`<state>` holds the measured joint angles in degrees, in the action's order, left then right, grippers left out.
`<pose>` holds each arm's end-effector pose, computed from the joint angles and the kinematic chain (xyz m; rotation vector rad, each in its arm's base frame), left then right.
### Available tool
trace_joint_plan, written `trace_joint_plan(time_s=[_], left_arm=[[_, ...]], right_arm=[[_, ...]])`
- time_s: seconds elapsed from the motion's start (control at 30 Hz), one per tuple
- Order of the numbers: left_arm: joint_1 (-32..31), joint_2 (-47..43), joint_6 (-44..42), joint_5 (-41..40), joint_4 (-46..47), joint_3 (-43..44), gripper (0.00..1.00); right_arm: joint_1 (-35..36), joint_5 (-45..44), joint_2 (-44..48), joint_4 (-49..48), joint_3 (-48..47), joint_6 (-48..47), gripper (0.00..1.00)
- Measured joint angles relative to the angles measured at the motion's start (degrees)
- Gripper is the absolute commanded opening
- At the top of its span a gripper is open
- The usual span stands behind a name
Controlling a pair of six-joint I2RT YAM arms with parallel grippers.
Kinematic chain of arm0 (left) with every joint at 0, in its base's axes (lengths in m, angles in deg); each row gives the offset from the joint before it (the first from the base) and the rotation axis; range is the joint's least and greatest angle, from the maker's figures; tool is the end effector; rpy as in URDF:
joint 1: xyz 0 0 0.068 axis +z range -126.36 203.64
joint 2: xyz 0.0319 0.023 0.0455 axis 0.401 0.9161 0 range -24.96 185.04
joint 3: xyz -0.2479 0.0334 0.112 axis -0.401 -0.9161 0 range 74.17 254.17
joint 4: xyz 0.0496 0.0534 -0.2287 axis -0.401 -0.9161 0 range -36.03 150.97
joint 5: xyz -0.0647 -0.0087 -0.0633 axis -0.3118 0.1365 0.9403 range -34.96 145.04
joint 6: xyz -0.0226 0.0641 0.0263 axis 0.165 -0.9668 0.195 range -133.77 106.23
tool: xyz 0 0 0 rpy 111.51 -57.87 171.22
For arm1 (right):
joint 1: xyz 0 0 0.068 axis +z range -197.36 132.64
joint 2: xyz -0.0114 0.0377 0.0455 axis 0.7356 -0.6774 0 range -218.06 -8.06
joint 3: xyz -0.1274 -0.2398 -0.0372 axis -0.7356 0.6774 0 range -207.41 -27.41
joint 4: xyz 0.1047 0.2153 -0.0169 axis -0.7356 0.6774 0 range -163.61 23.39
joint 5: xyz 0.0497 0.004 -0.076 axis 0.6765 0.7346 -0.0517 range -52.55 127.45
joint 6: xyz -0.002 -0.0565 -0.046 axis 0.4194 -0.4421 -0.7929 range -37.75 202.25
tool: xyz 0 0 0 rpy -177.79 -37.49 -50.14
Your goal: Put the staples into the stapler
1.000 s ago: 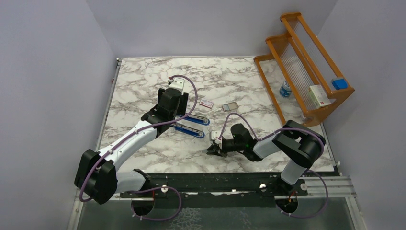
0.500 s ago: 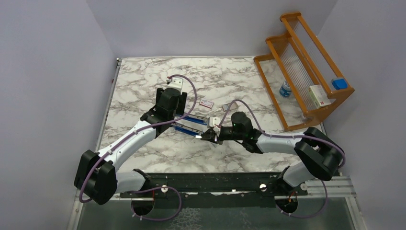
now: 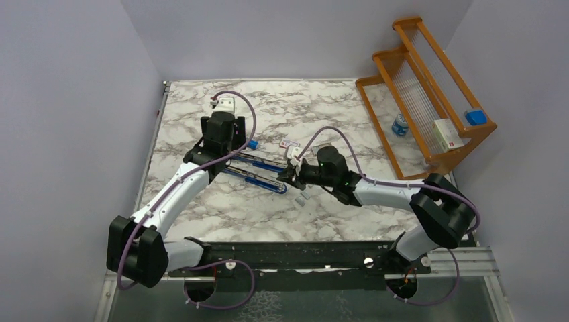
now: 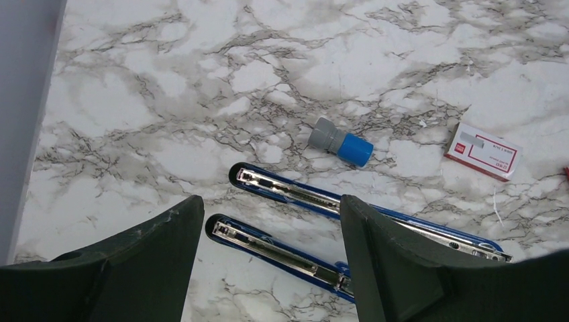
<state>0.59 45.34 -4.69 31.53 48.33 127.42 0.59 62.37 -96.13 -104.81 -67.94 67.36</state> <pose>0.2606 -0.0847 0.2914 0.0032 2.0432 0.0796 0.2012 0.2615 0.2192 -1.2459 1.4425 0.7991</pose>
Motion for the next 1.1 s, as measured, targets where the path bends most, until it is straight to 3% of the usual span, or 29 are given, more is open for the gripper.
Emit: trace_joint_plan(time_s=[0.3, 0.87, 1.1], left_arm=[[5.0, 1.4, 1.8, 2.5, -3.5, -0.1, 0.78], [4.5, 3.6, -4.5, -3.4, -1.5, -1.7, 0.78], [4.7, 5.4, -5.2, -3.8, -1.1, -1.7, 0.78]], right_arm=[[0.0, -3.1, -3.1, 1.1, -2.4, 2.7, 0.01], [0.0, -6.8, -5.9, 9.0, -10.5, 3.9, 0.01], [0.0, -5.7, -10.8, 16.5, -19.0, 3.9, 0.01]])
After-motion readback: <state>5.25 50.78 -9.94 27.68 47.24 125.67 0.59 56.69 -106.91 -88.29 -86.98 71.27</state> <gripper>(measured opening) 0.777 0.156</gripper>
